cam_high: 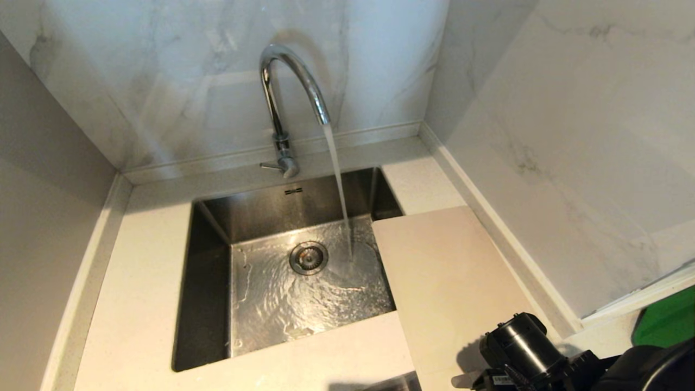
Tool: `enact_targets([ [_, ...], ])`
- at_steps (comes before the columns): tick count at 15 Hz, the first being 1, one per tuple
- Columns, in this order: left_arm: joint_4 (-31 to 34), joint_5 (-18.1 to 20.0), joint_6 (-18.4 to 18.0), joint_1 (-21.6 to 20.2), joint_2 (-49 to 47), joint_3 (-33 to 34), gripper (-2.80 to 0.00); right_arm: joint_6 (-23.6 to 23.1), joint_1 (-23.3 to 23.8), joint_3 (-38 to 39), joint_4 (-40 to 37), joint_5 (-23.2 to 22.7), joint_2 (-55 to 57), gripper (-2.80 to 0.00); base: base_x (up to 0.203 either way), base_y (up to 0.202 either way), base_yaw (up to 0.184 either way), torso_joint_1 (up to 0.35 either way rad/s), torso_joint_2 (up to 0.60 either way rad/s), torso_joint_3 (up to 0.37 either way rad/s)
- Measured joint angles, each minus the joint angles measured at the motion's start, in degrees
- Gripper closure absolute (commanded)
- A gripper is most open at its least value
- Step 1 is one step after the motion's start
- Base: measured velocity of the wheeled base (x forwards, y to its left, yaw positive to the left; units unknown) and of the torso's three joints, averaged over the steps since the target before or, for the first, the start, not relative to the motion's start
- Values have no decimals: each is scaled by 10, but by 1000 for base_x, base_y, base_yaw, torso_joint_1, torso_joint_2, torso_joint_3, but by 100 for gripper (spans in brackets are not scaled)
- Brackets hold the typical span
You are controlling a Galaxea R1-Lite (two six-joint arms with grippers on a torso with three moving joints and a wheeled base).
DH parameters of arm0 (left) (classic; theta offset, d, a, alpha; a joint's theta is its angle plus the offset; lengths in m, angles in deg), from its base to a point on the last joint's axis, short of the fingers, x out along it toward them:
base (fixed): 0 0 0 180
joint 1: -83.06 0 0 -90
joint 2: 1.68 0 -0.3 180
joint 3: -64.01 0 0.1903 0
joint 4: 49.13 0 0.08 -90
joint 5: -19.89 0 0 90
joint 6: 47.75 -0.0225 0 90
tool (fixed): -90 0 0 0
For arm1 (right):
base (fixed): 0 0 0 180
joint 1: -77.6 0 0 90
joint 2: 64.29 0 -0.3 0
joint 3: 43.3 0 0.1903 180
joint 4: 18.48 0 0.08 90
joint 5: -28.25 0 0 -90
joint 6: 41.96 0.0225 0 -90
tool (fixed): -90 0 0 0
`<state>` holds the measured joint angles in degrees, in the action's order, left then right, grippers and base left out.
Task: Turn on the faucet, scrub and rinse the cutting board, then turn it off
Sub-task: Pick up the cutting board
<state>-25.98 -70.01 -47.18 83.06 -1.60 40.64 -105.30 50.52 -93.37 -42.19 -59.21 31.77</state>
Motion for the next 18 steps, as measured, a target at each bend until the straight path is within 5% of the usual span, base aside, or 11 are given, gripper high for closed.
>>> enact_targets([
  [18,0,0,0,0,0,0,0,-12,2,38,131,-3,97,-280,0,0,0,0,0,0],
])
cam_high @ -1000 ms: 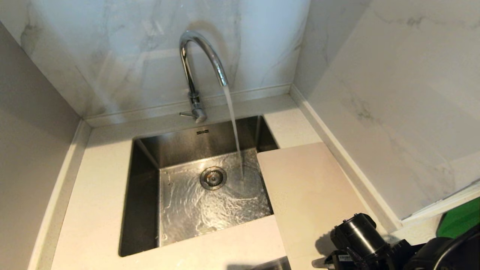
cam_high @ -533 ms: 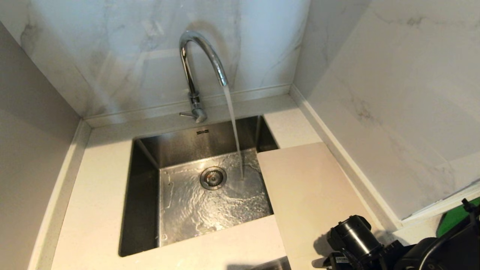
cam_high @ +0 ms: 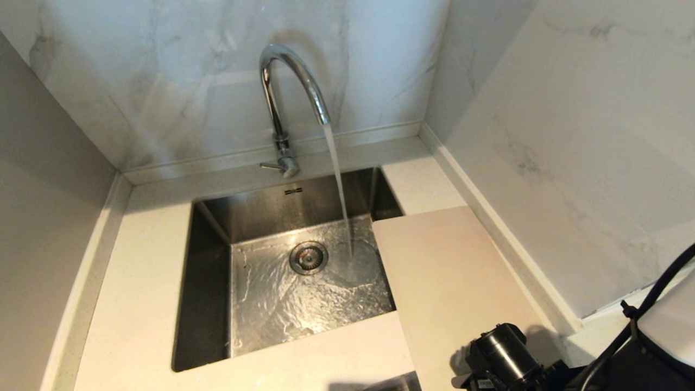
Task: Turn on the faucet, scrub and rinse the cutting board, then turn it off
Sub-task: Pick up the cutting board
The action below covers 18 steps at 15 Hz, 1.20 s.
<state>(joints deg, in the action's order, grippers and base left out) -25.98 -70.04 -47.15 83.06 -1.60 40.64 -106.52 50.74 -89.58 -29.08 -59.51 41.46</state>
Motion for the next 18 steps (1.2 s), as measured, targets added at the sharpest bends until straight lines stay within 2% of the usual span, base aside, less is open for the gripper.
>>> enact_targets([
  [8,0,0,0,0,0,0,0,-3,0,-5,1,-2,48,-280,0,0,0,0,0,0],
  [13,0,0,0,0,0,0,0,-4,0,-1,76,-1,91,-280,0,0,0,0,0,0],
  [18,0,0,0,0,0,0,0,-12,0,0,77,-1,105,-280,0,0,0,0,0,0],
])
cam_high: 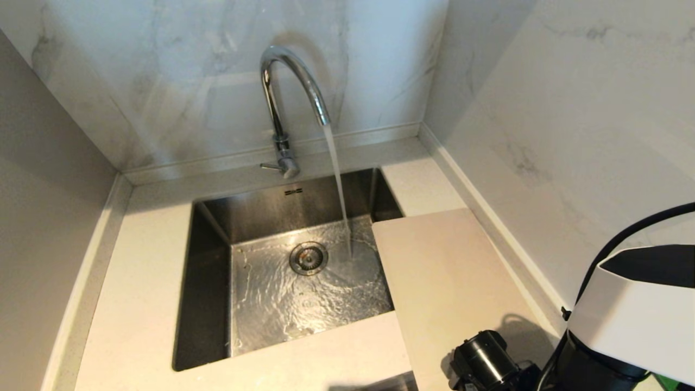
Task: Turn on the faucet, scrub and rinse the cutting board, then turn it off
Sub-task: Pick up the cutting board
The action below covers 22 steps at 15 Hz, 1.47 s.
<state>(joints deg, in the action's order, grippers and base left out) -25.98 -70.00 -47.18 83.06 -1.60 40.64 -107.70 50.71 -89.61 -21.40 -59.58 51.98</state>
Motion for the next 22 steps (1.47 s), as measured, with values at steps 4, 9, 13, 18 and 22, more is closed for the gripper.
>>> enact_targets([
  [4,0,0,0,0,0,0,0,-18,2,1,-10,-1,-6,-280,0,0,0,0,0,0],
  [9,0,0,0,0,0,0,0,-36,2,-5,-43,3,-21,-280,0,0,0,0,0,0],
  [13,0,0,0,0,0,0,0,-51,0,-8,-42,19,-24,-280,0,0,0,0,0,0],
  [18,0,0,0,0,0,0,0,-55,-6,-11,-41,25,-25,-280,0,0,0,0,0,0],
  [22,0,0,0,0,0,0,0,-55,-24,-12,-36,46,-21,-280,0,0,0,0,0,0],
])
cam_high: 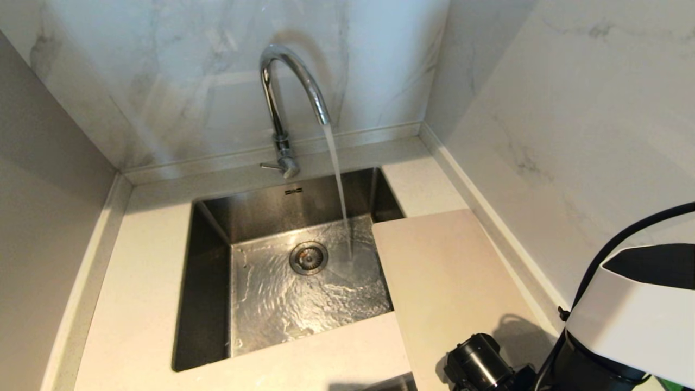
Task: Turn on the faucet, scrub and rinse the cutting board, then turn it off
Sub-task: Pick up the cutting board
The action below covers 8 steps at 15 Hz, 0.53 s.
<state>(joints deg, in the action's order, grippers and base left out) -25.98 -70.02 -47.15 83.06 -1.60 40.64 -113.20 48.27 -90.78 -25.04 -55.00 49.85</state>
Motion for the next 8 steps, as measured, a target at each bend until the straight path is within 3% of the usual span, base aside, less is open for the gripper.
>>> enact_targets([
  [8,0,0,0,0,0,0,0,5,-3,1,0,-11,8,-280,0,0,0,0,0,0],
])
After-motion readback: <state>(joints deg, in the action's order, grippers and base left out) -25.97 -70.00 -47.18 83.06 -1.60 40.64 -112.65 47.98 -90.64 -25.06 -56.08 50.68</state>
